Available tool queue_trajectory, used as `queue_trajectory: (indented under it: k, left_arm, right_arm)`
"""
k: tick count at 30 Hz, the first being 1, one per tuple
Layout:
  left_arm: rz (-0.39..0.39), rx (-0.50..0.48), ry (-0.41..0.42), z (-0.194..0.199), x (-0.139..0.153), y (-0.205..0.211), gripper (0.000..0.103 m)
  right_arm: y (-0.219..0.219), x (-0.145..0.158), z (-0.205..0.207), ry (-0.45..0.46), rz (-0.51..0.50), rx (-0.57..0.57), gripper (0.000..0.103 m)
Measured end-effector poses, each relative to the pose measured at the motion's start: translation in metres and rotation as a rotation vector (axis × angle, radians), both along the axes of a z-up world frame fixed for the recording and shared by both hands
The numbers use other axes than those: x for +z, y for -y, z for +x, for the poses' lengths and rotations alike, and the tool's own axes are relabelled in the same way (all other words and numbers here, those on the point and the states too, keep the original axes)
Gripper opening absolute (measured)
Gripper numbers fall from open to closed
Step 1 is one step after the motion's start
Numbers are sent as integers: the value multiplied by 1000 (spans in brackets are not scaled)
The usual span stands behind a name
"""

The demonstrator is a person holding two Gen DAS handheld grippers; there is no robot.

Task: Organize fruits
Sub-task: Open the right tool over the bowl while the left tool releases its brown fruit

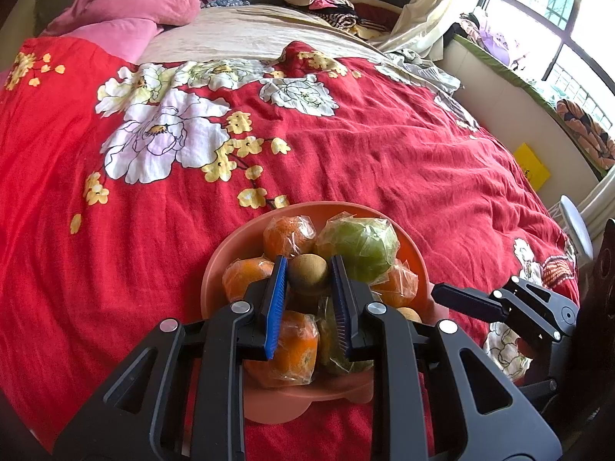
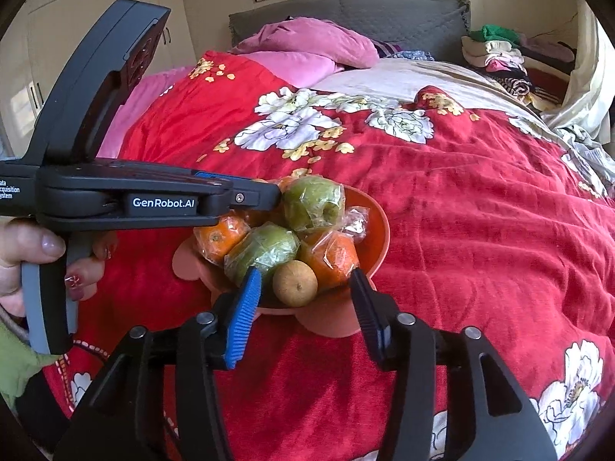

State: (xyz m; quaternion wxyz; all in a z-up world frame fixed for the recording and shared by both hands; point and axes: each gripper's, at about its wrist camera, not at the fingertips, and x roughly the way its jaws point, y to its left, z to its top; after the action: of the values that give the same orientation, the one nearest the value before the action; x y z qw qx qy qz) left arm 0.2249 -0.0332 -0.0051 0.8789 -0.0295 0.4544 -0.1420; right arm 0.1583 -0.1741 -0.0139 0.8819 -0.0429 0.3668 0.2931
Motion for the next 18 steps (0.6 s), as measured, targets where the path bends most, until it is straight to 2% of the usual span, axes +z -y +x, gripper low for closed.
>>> queue_trajectory:
  k: [13,18]
  left_arm:
    - [-2,2,1,-4,1,-3,16]
    - [-4,2,2,-3,1,-1,16]
  right_arm:
    - [0,0,0,5,-5,-8,59]
    - [1,0,0,5,-6,-15,69]
